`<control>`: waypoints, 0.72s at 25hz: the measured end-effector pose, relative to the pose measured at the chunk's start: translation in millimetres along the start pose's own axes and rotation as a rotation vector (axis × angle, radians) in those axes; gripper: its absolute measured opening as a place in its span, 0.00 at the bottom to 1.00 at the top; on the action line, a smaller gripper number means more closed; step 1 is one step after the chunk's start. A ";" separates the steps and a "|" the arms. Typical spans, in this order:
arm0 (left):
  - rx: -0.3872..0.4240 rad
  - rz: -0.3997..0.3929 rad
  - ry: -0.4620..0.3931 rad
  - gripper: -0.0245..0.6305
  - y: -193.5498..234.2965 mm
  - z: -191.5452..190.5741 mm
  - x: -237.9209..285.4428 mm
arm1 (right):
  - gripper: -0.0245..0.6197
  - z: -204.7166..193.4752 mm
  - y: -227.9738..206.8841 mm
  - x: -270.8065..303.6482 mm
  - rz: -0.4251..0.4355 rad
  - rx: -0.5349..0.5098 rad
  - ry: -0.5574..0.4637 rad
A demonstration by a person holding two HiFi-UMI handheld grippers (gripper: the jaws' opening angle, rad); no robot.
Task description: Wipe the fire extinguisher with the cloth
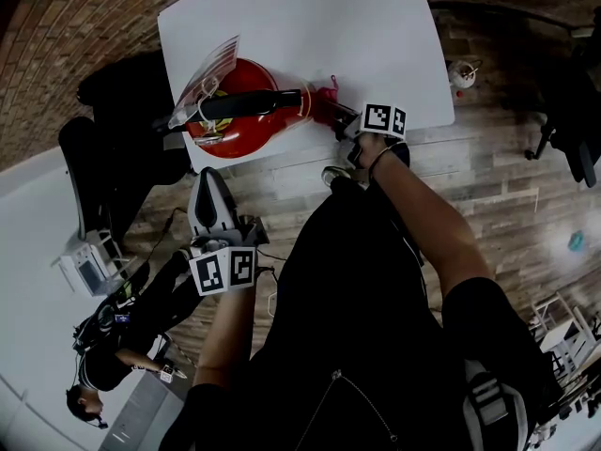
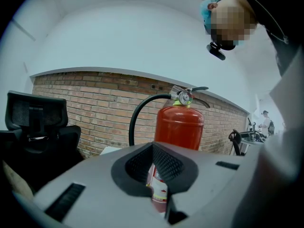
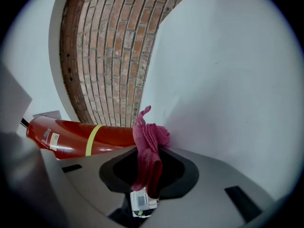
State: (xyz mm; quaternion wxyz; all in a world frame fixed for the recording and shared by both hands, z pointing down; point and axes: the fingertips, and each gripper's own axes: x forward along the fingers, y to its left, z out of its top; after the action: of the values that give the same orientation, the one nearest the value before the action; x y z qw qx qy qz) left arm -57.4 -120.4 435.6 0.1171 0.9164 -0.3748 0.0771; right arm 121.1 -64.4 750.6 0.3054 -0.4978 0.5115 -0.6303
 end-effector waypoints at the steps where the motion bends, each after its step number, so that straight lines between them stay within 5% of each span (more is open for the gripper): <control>1: -0.001 0.000 -0.002 0.08 0.1 0.6 0.4 | 0.20 -0.3 2.8 -0.8 0.004 0.003 -0.001; 18: -0.023 0.001 -0.045 0.08 -7.7 20.3 3.8 | 0.20 3.4 63.1 -22.4 0.076 0.008 -0.013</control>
State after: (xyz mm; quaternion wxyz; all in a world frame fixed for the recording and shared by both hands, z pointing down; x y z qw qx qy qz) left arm -48.2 -123.2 415.8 0.1193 0.9162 -0.3789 0.0521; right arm 123.7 -63.8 683.6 0.3346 -0.4807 0.5256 -0.6170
